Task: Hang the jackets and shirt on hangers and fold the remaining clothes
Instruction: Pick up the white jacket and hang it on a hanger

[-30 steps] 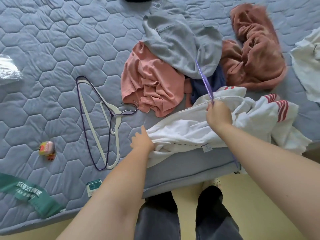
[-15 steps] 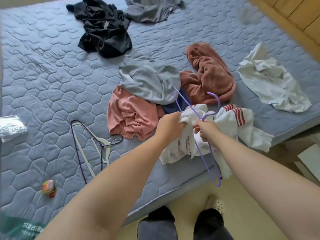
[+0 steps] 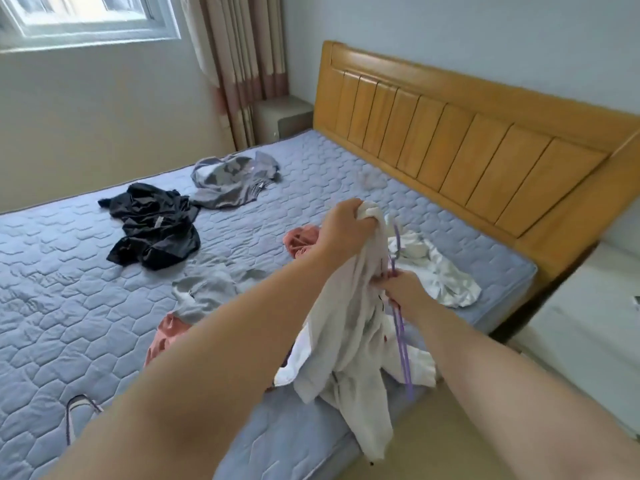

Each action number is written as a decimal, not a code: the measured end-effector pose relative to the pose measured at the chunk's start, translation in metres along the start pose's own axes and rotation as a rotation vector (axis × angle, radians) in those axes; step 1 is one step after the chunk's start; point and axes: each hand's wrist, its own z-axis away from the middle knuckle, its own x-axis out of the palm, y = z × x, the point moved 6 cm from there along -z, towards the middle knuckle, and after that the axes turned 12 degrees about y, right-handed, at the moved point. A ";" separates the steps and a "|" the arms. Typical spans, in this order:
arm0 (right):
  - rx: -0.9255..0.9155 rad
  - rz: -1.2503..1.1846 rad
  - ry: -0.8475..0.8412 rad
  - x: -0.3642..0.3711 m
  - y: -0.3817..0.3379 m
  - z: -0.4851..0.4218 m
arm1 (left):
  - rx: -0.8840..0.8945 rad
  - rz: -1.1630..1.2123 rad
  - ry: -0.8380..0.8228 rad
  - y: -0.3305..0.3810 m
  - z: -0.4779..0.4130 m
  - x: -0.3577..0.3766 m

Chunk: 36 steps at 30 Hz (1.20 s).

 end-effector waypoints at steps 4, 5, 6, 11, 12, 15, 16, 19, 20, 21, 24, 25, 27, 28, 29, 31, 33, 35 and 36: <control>-0.225 -0.088 0.251 -0.092 -0.090 -0.016 | 0.159 -0.134 0.063 0.070 -0.038 0.011; -0.286 -0.071 0.304 -0.116 -0.115 -0.020 | 0.189 -0.220 0.064 0.080 -0.046 0.011; -0.342 -0.021 0.349 -0.139 -0.140 -0.023 | 0.211 -0.310 0.030 0.088 -0.054 0.013; -0.588 0.092 0.462 -0.218 -0.240 -0.026 | 0.340 -0.534 -0.098 0.144 -0.080 0.023; -0.634 0.082 0.482 -0.229 -0.255 -0.022 | 0.384 -0.525 -0.012 0.162 -0.087 0.023; -0.740 0.056 0.582 -0.259 -0.297 -0.011 | 0.428 -0.412 0.289 0.211 -0.102 0.017; -0.776 0.049 0.631 -0.271 -0.310 -0.005 | 0.431 -0.335 0.369 0.226 -0.104 0.016; -0.859 -0.032 0.727 -0.301 -0.339 0.008 | 0.419 -0.035 0.478 0.265 -0.114 0.014; -0.861 -0.025 0.748 -0.311 -0.344 0.011 | 0.413 0.012 0.431 0.273 -0.121 0.017; -0.845 0.003 0.757 -0.320 -0.346 0.011 | 0.406 -0.016 0.331 0.278 -0.129 0.023; -0.805 0.178 0.770 -0.340 -0.340 0.009 | 0.315 -0.230 -0.028 0.276 -0.143 0.044; -0.801 0.203 0.774 -0.344 -0.334 0.009 | 0.275 -0.211 -0.083 0.276 -0.146 0.047; -0.788 0.173 0.734 -0.350 -0.323 0.007 | 0.221 0.000 -0.123 0.284 -0.151 0.047; -0.777 0.134 0.687 -0.352 -0.320 0.007 | 0.190 0.173 -0.157 0.290 -0.151 0.047; -0.758 0.083 0.629 -0.354 -0.318 0.007 | 0.158 0.327 -0.235 0.296 -0.150 0.051; -0.711 -0.001 0.550 -0.361 -0.314 0.007 | 0.054 0.500 -0.450 0.302 -0.143 0.065; -0.645 0.010 0.517 -0.367 -0.303 0.007 | -0.013 0.468 -0.574 0.302 -0.134 0.085; -0.617 0.070 0.499 -0.367 -0.292 0.009 | -0.081 0.462 -0.527 0.305 -0.132 0.099; -0.620 0.096 0.496 -0.366 -0.289 0.011 | -0.105 0.469 -0.456 0.308 -0.134 0.103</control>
